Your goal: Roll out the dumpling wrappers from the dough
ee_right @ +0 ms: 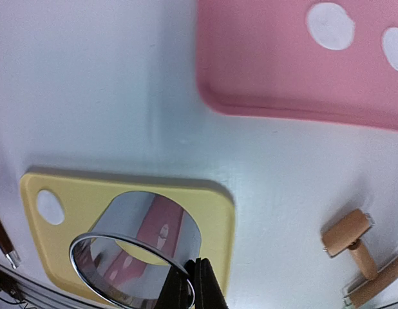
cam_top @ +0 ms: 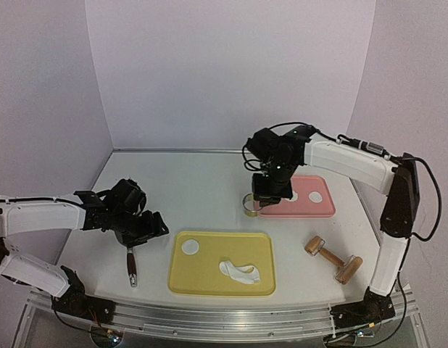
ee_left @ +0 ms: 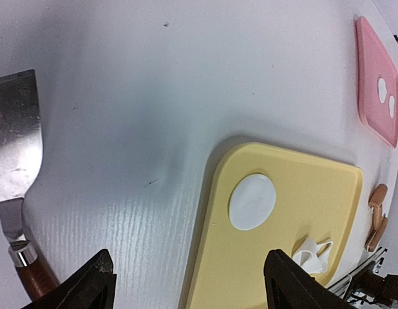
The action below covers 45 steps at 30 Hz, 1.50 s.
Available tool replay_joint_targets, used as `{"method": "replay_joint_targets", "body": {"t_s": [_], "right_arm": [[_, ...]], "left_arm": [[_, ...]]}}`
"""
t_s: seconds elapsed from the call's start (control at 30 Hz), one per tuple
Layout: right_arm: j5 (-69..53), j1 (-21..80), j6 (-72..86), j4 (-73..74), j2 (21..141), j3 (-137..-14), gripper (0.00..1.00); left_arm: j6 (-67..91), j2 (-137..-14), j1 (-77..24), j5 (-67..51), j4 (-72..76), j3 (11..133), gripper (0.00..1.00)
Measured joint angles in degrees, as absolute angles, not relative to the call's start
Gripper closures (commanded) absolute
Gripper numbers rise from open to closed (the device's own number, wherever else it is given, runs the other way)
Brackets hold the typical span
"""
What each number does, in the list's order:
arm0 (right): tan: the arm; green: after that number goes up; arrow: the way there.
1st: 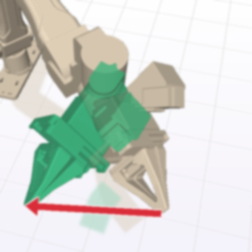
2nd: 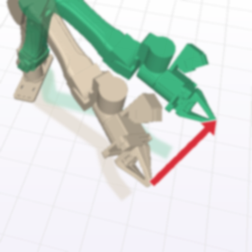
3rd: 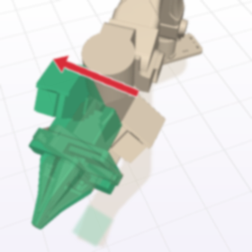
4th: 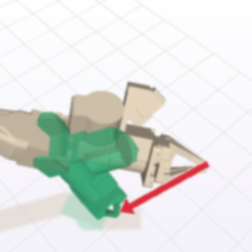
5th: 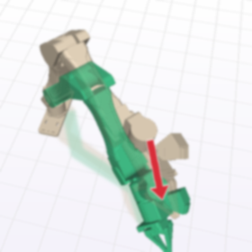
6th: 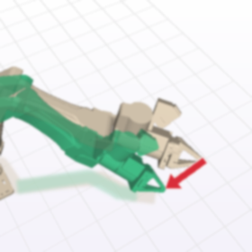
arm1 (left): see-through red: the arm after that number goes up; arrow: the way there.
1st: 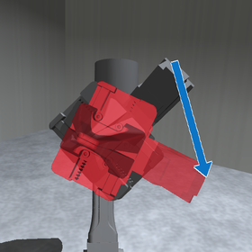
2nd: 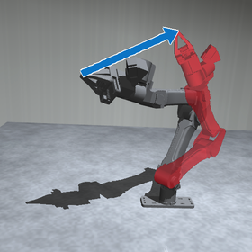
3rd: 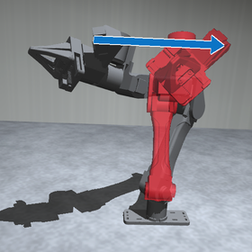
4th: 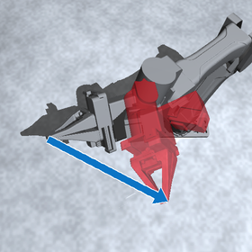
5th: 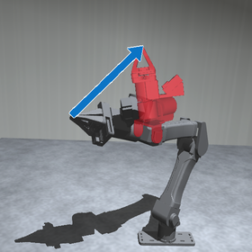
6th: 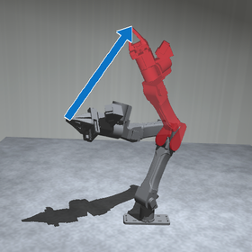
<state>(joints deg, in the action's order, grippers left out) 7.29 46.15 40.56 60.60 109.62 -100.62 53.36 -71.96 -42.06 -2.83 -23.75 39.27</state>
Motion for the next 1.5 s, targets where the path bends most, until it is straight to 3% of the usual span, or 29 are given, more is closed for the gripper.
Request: {"method": "replay_joint_targets", "body": {"t_s": [0.3, 0.63, 1.0, 1.2, 1.33, 1.4, 1.5], "right_arm": [[10.41, 33.71, 34.7, 59.57, 102.94, -82.81, 1.0], [8.4, 31.92, 33.43, 52.73, 101.89, -71.75, 1.0], [8.34, 31.9, 33.74, 49.32, 100.68, -67.72, 0.99], [7.97, 31.9, 34.41, 48.53, 100.68, -66.28, 0.87], [7.84, 31.9, 34.68, 48.38, 100.68, -66.19, 0.73], [7.75, 31.9, 34.85, 48.18, 100.66, -66.17, 0.72], [7.73, 31.9, 34.98, 47.92, 99.96, -65.93, 0.59]], "left_arm": [[50.35, -72.05, -35.14, -2.87, -29.17, 42.44, 0.18], [48.42, -71.16, -30.7, -3.29, -32.23, 42.83, 0.17], [47.99, -68.01, -27.46, -4.1, -33.28, 42.24, 0.16], [47.72, -67.99, -26.17, -4.93, -33.61, 42.17, 0.16], [46.72, -67.88, -24.18, -5.56, -33.61, 42.17, 0.16], [45.58, -67.88, -21.67, -5.93, -33.61, 42.17, 0.16], [43.72, -67.88, -17.1, -7.18, -33.58, 42.17, 0.16]]}}
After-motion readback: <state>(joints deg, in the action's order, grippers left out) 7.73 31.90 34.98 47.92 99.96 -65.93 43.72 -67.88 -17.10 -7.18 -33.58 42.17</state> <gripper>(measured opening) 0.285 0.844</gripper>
